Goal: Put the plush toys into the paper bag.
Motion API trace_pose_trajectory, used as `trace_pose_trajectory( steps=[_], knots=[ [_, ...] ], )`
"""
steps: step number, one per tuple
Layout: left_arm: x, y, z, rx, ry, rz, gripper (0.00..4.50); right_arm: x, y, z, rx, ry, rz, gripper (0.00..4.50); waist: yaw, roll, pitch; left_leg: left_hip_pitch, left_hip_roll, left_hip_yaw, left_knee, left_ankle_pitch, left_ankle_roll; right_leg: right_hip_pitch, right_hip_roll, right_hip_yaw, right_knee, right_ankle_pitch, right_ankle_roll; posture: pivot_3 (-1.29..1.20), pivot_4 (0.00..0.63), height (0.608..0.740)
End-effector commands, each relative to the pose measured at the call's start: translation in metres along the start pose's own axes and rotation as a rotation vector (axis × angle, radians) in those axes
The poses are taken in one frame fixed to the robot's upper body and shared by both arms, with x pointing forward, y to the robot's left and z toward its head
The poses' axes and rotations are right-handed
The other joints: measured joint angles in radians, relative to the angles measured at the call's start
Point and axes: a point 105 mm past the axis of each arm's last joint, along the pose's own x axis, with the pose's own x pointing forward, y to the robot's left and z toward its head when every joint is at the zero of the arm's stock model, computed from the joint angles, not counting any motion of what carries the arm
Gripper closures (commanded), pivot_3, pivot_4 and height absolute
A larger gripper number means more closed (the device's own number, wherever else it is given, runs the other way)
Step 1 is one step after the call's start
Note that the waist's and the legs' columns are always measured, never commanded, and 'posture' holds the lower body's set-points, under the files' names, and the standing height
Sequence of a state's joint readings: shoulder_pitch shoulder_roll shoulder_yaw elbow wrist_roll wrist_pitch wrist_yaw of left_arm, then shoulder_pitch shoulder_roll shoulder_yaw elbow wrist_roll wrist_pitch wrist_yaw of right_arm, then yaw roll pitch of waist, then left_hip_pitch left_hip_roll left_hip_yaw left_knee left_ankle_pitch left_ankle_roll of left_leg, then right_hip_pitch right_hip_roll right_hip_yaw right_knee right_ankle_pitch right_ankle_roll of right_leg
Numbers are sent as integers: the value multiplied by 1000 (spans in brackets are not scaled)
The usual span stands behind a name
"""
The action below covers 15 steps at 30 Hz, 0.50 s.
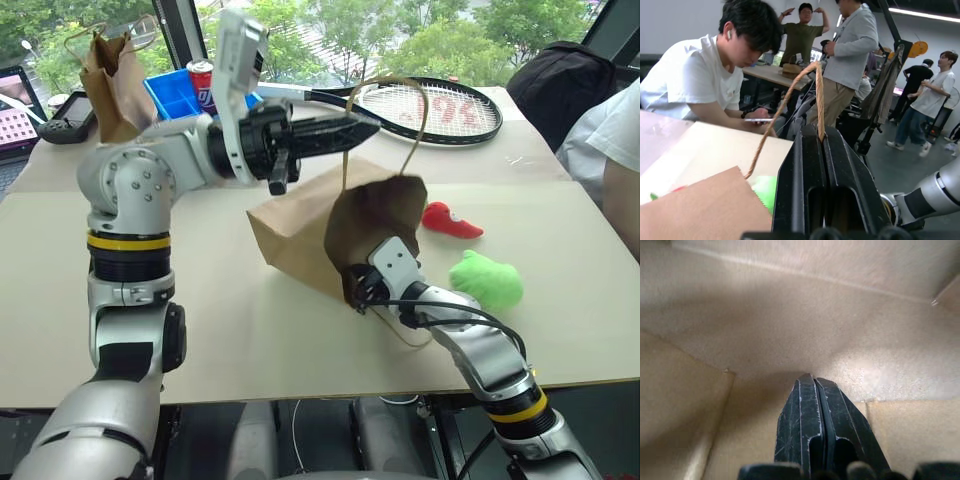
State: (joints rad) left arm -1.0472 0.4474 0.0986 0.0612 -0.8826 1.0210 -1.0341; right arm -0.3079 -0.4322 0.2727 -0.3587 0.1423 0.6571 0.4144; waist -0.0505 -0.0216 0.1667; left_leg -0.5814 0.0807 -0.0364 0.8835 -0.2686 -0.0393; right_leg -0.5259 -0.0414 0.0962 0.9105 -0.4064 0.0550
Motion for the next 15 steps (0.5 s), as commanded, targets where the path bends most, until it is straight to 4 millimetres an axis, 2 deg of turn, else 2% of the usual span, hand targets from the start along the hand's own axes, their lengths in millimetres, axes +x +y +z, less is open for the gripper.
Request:
trace_pose_trajectory(
  steps=[1,2,5,9,11,12,15],
  knots=[
    [0,-1,1,46,-11,4,4500,-20,-12,42,47,-162,0,4409,3,0,0,0,0,0,0,0,0,0,0,0,0,0,0,0,150,656],
    [0,0,-1,44,-12,6,4500,-26,-15,52,60,-195,8,4409,4,0,0,0,0,0,0,0,0,0,0,0,0,0,0,0,150,656],
    [1,2,-5,38,-15,7,4500,-44,-18,72,116,-268,36,3705,5,0,0,0,0,0,0,0,0,0,0,0,0,0,0,0,150,656],
    [2,4,-13,34,1,6,4500,-76,-29,90,135,-309,50,2432,6,0,0,0,0,0,0,0,0,0,0,0,0,0,0,0,150,656],
    [4,3,-13,24,-7,-5,4500,-96,-36,91,140,-294,54,1737,9,0,0,-1,0,0,0,0,0,0,0,0,-1,0,0,0,150,656],
    [5,2,-13,23,-9,-12,4500,-113,-48,89,141,-266,16,1371,9,0,0,-1,0,0,0,0,0,0,0,0,-1,0,0,0,150,656],
    [7,1,-14,20,-12,-19,4500,-149,-79,86,129,-209,-125,375,13,0,1,-1,-1,0,0,0,0,0,-1,0,-2,0,0,0,150,656]
  ],
)
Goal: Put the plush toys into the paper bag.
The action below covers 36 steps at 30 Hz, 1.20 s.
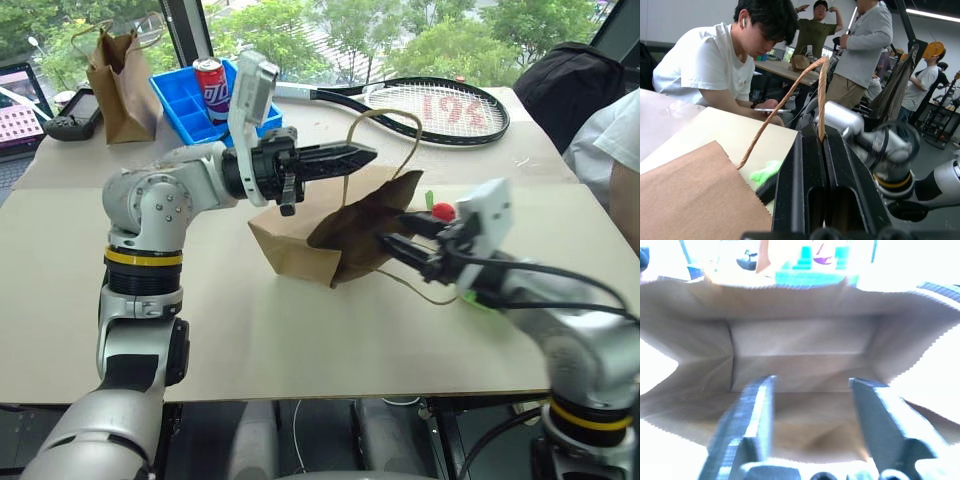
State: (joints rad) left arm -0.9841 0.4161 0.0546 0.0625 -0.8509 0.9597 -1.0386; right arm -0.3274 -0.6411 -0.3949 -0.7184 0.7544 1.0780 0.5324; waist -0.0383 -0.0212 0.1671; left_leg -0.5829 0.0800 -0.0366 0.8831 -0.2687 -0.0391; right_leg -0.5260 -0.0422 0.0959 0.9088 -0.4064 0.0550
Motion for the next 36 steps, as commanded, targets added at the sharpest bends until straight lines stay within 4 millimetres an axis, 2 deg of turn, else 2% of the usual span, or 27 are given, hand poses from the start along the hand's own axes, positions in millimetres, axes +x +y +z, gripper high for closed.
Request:
trace_pose_trajectory(
  steps=[1,3,4,6,11,12,14,15,16,19,20,21,25,27,29,30,32,36],
  knots=[
    [4,-6,7,41,-18,-30,4500,-47,-40,20,-51,3,-225,31,0,0,0,0,0,0,0,0,0,0,0,0,0,0,0,0,150,656],
    [5,-6,5,34,-19,-36,4500,-66,-63,11,-49,78,-358,31,0,0,0,0,0,0,0,0,0,0,0,0,-1,0,0,0,150,656],
    [6,-7,4,33,-19,-42,4500,-73,-69,-4,-42,165,-398,31,-1,0,0,1,0,0,-1,0,0,0,0,0,-1,0,0,0,150,656],
    [8,-8,4,30,-21,-50,4500,-80,-69,-37,-16,315,-402,31,-1,0,0,1,0,0,-1,0,0,1,0,0,-1,0,0,0,150,656],
    [11,-8,5,22,-35,-58,4500,-74,-62,-85,98,400,-398,31,-12,1,0,2,-1,1,-3,0,0,0,0,2,-1,0,0,0,150,656],
    [12,-8,5,21,-35,-60,4500,-73,-62,-89,117,397,-402,31,-11,1,0,2,-1,0,-3,0,1,0,0,2,-1,0,0,0,150,656],
    [14,-10,4,7,-44,-67,4500,-75,-66,-111,120,461,-442,31,-8,1,0,2,-1,0,-3,1,1,0,0,1,-1,0,0,0,150,656],
    [15,-10,3,2,-46,-69,4500,-75,-67,-117,121,472,-456,532,-7,1,0,2,-1,0,-3,1,1,0,0,2,-1,0,0,0,150,656],
    [16,-12,1,-11,-46,-77,4500,-75,-67,-120,113,485,-452,653,-6,1,0,2,-1,0,-2,1,1,0,0,1,-1,0,0,0,150,656],
    [19,-15,-7,-30,-26,-87,4500,-75,-70,-111,95,439,-455,1762,-5,1,0,1,-2,0,-2,1,1,1,0,2,-2,0,0,0,150,656],
    [21,-16,-8,-37,-24,-92,4500,-77,-74,-102,76,414,-458,2148,-5,1,0,1,-2,0,-2,1,1,1,0,2,-2,0,1,0,150,656],
    [22,-17,-9,-41,-24,-95,4500,-81,-78,-89,62,379,-464,2340,-5,1,0,2,-2,0,-2,1,1,1,0,2,-2,0,0,0,150,656],
    [25,-18,-11,-52,-24,-98,4500,-97,-85,-45,-50,312,-449,3860,-3,3,1,1,-3,0,-2,1,1,1,-1,2,-2,0,1,0,150,656],
    [26,-17,-11,-35,-16,-98,4500,-91,-77,-10,-167,287,-362,4331,-3,3,1,1,-2,0,-2,1,1,1,-1,2,-2,0,1,0,150,656],
    [27,-16,-9,-15,-9,-101,4500,-78,-62,13,-237,268,-261,4454,-11,3,1,2,-2,0,-3,1,1,1,0,2,-2,0,1,0,150,656],
    [28,-15,-6,-7,-10,-103,4500,-69,-53,18,-263,273,-206,4455,-14,4,1,2,-2,0,-3,1,2,1,0,2,-2,0,1,0,150,656],
    [28,-15,-4,0,-12,-106,4500,-61,-45,21,-283,285,-154,4456,-10,3,1,3,-2,0,-4,2,3,1,0,2,-1,0,1,0,150,656],
    [29,-12,-1,16,-8,-106,4500,-23,-12,12,-304,289,9,4460,-6,3,1,2,-3,0,-6,2,4,1,-1,1,-4,0,0,0,150,656]
  ],
)
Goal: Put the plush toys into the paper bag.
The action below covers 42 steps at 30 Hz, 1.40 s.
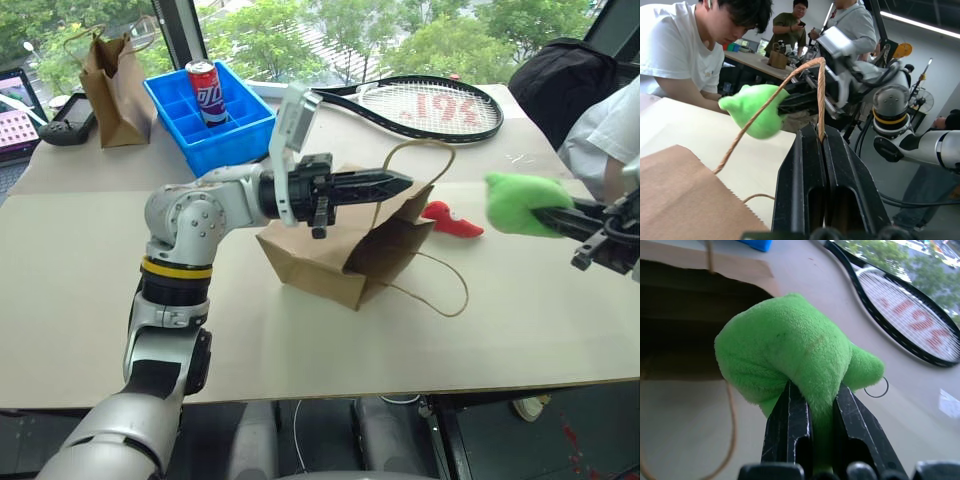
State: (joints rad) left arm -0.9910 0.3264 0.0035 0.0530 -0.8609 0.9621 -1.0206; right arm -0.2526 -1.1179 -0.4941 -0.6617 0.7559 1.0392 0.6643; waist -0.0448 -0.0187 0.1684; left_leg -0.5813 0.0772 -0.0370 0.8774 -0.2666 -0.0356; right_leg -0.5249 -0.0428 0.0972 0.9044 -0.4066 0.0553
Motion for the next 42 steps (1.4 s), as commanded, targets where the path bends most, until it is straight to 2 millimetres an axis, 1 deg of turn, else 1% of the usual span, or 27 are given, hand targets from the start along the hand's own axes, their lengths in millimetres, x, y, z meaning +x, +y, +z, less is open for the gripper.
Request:
trace_pose_trajectory(
  steps=[1,3,7,12,13,15,16,17,19,20,21,22,23,24,25,26,27,29,31,32,35,37,38,40,41,42],
  knots=[
    [2,-3,11,57,-9,-19,4500,27,30,3,-12,-6,117,4464,0,0,0,0,0,0,0,0,0,0,0,0,-1,0,0,0,150,656],
    [2,-3,12,62,-12,-20,4500,39,43,-2,0,6,158,4465,4,0,0,-2,0,0,0,0,0,-1,0,0,-1,0,0,0,150,656],
    [2,-3,14,60,-30,-12,4500,60,56,-3,-39,5,191,4467,7,0,0,-3,-1,-1,0,0,0,-1,-1,0,-1,0,0,0,150,656],
    [5,-5,12,44,-45,-17,4500,83,69,-2,-336,79,241,4470,3,0,0,-2,-1,-1,-1,0,0,-1,-1,0,-1,0,0,0,150,656],
    [6,-6,12,40,-48,-21,4500,89,70,1,-386,65,235,4470,2,0,0,-2,-1,-1,-1,0,0,-1,0,0,-1,0,0,0,150,656],
    [7,-7,10,35,-51,-26,4500,105,69,19,-471,-22,186,4471,-1,0,0,-1,-1,-1,-2,0,0,-1,0,0,-1,0,0,0,150,656],
    [7,-8,10,34,-53,-26,4500,113,68,21,-475,-46,166,4471,-5,0,0,-1,-1,-1,-2,0,0,-1,0,0,-1,0,0,0,150,656],
    [7,-8,11,33,-57,-25,4500,118,66,19,-470,-52,155,4471,-4,0,0,-1,-1,-1,-2,0,0,-2,0,0,0,0,0,0,150,656],
    [7,-9,11,32,-61,-23,4500,127,64,19,-259,-124,126,4471,-1,0,0,-1,-1,-1,-3,0,0,-2,0,0,0,0,0,0,150,656],
    [7,-9,10,31,-63,-20,4500,130,54,18,-146,-147,65,4471,0,0,1,-1,-1,-2,-3,0,0,-1,0,-1,0,0,0,0,150,656],
    [6,-9,11,30,-66,-15,4500,132,52,5,-141,-89,59,4471,1,0,0,-1,-1,-2,-3,1,0,-1,0,-1,1,0,0,0,150,656],
    [5,-9,11,30,-67,-10,4500,134,56,2,-70,-100,83,4471,4,1,1,-2,-1,-3,-2,0,0,-1,0,-1,2,0,0,0,150,656],
    [4,-9,11,28,-69,-6,4500,135,56,9,51,-167,72,4471,6,1,1,-3,-3,-3,-2,1,-1,-2,-1,0,3,0,0,0,150,656],
    [4,-8,10,26,-71,0,4500,136,53,2,26,-128,37,4471,4,0,1,-4,-4,-5,-1,1,-1,-2,-1,0,2,0,0,0,150,656],
    [3,-8,10,26,-70,5,4500,137,57,-4,-51,-89,58,4471,2,1,2,-4,-4,-6,-1,1,-1,-1,-1,-1,2,0,0,0,150,656],
    [2,-8,10,26,-70,7,4500,137,62,-6,-55,-82,80,4471,3,2,2,-5,-5,-6,0,2,-2,-2,-1,0,4,0,0,0,150,656],
    [2,-8,9,25,-71,10,4500,138,66,3,23,-146,95,4471,3,2,2,-5,-6,-6,0,2,-3,-2,-2,0,4,0,0,0,150,656],
    [2,-8,9,26,-71,17,4500,140,70,7,30,-166,95,4472,-1,2,2,-4,-6,-8,0,2,-3,-1,-1,-1,4,0,0,0,150,656],
    [1,-8,9,28,-70,21,4500,141,77,13,119,-222,118,4472,-4,2,2,-4,-6,-8,-1,3,-3,-1,-1,-1,5,0,0,0,150,656],
    [0,-8,9,28,-71,23,4500,141,76,15,150,-238,108,4472,-5,2,2,-4,-6,-9,-1,3,-2,-1,-1,-1,5,0,0,0,150,656],
    [-1,-6,9,34,-67,35,4500,139,83,11,188,-228,148,4472,-3,2,2,-4,-6,-10,-1,4,-3,-1,-1,-2,5,0,0,0,150,656],
    [-1,-6,7,35,-62,38,4500,135,84,11,198,-228,167,3472,-2,2,2,-4,-6,-10,-1,4,-3,-1,-1,-2,5,0,0,0,150,656],
    [-2,-5,7,35,-60,39,4500,133,83,11,198,-225,173,3343,-1,2,2,-4,-6,-10,-1,4,-3,-1,-1,-2,5,0,0,0,150,656],
    [-3,-3,3,22,-61,49,4500,122,74,8,213,-222,164,2550,0,2,2,-4,-6,-10,-1,4,-3,-1,-1,-2,5,0,0,0,150,656],
    [-4,-2,2,14,-63,54,4500,118,70,7,217,-222,157,2264,2,2,2,-4,-7,-10,-1,4,-3,-1,-1,-2,5,0,0,0,150,656],
    [-5,2,-2,2,-65,73,4500,112,67,4,219,-220,154,1868,1,2,2,-4,-7,-10,-1,4,-3,-1,-1,-2,4,0,0,0,150,656]
  ],
)
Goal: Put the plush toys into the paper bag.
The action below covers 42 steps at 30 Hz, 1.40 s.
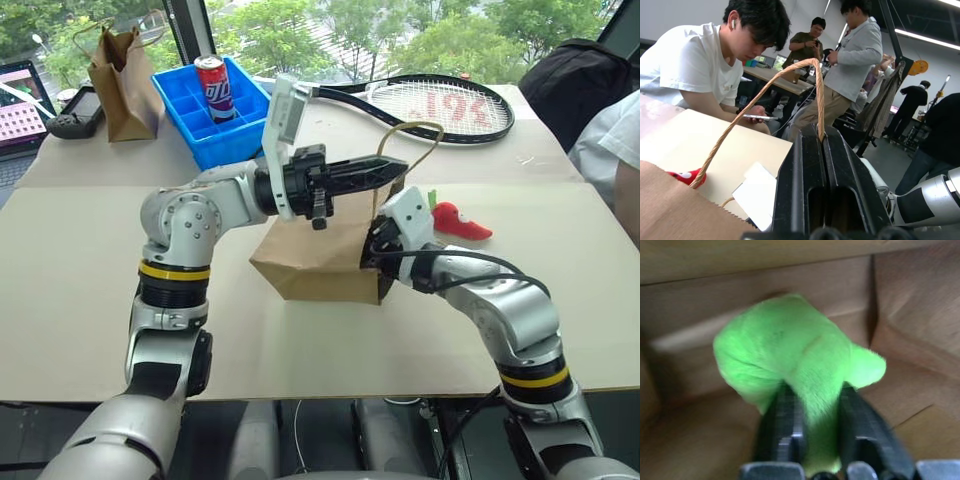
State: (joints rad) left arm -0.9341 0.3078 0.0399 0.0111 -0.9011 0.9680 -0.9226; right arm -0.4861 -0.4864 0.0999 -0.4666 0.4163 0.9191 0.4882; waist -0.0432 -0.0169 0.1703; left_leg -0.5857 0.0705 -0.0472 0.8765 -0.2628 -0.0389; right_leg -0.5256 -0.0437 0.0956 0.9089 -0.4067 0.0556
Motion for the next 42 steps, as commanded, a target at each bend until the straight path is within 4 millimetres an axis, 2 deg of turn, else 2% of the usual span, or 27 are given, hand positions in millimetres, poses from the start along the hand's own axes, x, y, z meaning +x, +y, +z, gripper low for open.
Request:
trace_pose_trajectory(
  steps=[1,3,7,10,13,15,18,23,26,29,31,34,37,40,42],
  knots=[
    [-1,1,-4,22,0,22,4500,-30,-11,15,17,-68,-15,1560,0,0,0,0,0,0,0,0,0,0,0,0,0,0,0,0,150,656],
    [-2,3,-10,7,3,36,4500,-47,-13,14,69,-101,17,892,0,0,0,0,0,-1,0,0,0,1,0,0,-1,0,0,0,150,656],
    [-1,4,-13,-10,-10,48,4500,-83,-38,7,71,-91,-49,892,0,0,0,0,0,-1,0,0,0,1,0,0,-1,0,0,0,150,656],
    [0,5,-13,-19,-19,57,4500,-104,-75,8,43,-90,-199,892,-3,0,0,1,-1,-1,0,1,1,2,0,0,-1,0,0,0,150,656],
    [2,5,-13,-24,-27,64,4500,-115,-118,-5,-28,-17,-393,892,-5,0,0,1,-1,-1,0,1,2,1,0,1,0,0,0,0,150,656],
    [2,5,-14,-26,-31,67,4500,-112,-130,-20,-44,29,-432,892,-4,0,0,1,-1,0,-1,2,2,1,0,1,0,0,0,0,150,656],
    [2,5,-14,-26,-31,75,4500,-97,-145,-49,-112,120,-458,892,-6,0,0,1,-1,0,-1,2,2,1,0,1,0,0,0,0,150,656],
    [0,7,-14,-22,-26,91,4500,-63,-155,-76,-146,143,-434,892,-12,1,0,1,-1,0,-1,2,1,0,0,1,1,0,0,0,150,656],
    [0,6,-13,-23,-25,95,4500,-52,-161,-93,-201,175,-432,892,-18,1,0,1,-2,0,-1,3,1,0,0,1,1,0,0,0,150,656],
    [-1,6,-13,-19,-23,99,4500,-44,-152,-108,-212,212,-337,1578,-23,1,0,1,-2,-1,0,3,1,1,0,1,1,0,0,0,150,656],
    [-2,7,-12,-15,-23,105,4500,-44,-147,-111,-221,218,-295,2299,-24,1,0,1,-2,-1,1,3,1,2,0,1,1,0,0,0,150,656],
    [-4,9,-10,-9,-26,119,4500,-48,-144,-105,-256,213,-264,3308,-22,1,0,2,-2,-2,1,3,1,3,0,0,2,0,0,0,150,656],
    [-7,10,-8,-1,-28,128,4500,-60,-140,-84,-303,183,-242,4362,-18,1,0,2,-2,-2,1,3,1,3,0,0,1,0,0,0,150,656],
    [-10,12,-1,9,-37,137,4500,-78,-127,-58,-357,166,-179,4458,-12,1,0,1,-3,-2,0,3,1,3,0,1,1,0,0,0,150,656],
    [-11,13,3,15,-42,140,4500,-90,-108,-42,-369,162,-92,4458,-8,2,1,1,-3,-3,0,3,1,3,0,1,1,0,0,0,150,656]
  ],
)
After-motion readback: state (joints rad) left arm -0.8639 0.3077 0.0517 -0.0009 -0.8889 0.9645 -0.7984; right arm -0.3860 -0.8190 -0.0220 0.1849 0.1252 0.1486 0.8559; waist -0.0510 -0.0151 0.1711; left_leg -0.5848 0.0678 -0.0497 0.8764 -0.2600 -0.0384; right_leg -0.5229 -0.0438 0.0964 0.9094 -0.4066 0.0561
